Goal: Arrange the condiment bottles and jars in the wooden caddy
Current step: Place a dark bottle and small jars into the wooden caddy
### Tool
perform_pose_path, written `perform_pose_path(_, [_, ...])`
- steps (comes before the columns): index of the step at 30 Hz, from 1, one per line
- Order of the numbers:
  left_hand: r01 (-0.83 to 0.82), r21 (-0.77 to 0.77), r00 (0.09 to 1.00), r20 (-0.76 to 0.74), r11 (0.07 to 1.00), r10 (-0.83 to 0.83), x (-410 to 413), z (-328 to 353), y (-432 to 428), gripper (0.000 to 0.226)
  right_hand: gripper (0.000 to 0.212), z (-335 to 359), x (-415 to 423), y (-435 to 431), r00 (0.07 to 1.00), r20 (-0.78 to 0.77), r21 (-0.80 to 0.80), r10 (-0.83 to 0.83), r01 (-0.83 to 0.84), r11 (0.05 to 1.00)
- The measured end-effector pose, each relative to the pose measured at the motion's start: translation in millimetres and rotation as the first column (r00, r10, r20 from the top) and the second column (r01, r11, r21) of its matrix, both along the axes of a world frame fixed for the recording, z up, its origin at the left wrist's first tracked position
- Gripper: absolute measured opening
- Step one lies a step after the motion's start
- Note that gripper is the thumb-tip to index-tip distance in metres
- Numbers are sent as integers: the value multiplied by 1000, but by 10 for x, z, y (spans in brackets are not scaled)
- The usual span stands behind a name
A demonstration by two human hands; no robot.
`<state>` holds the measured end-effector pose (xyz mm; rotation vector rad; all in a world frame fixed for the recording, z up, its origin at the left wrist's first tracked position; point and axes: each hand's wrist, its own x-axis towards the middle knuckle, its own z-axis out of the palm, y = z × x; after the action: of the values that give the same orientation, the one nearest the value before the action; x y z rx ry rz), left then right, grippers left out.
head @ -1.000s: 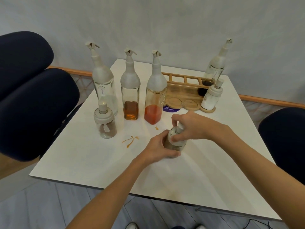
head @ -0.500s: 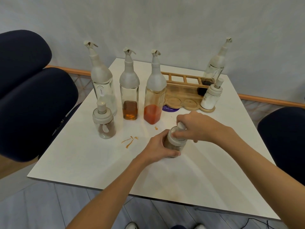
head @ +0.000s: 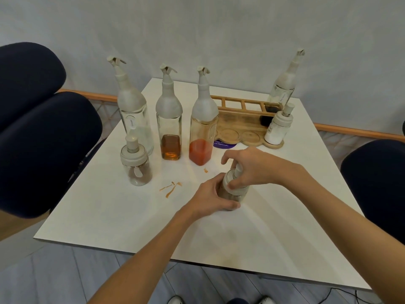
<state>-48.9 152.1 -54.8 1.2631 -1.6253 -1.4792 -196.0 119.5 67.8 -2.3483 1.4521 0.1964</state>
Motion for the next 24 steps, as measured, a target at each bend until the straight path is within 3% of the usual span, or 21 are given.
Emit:
perform_pose_path(4, [36,19,999,-17,999,-36,34,31,-14,68,82,39,-133,-34,984,177,215,-23,-16,977])
perform_pose_path(7, [70,23,997,-32,997,-69,74,58,-32,73,93,-166,-256,41,916,383,334,-119,-18,942])
perform_pose_path(12, [51,11,997,-53,999,-51,73,24,-38,77,57,-743,-195,323,604,735,224,-308,213,951])
perform_pose_path(16, [-7,-27,999,-44,1000,6,37,0,9,72,50,-921,-52,428,481,804,149,-348,403,903])
perform_pose_path(24, [-132,-129,991,-38,983,128,-52,-78,104,69,49,-950,115,478,388,818,135,-425,589,797])
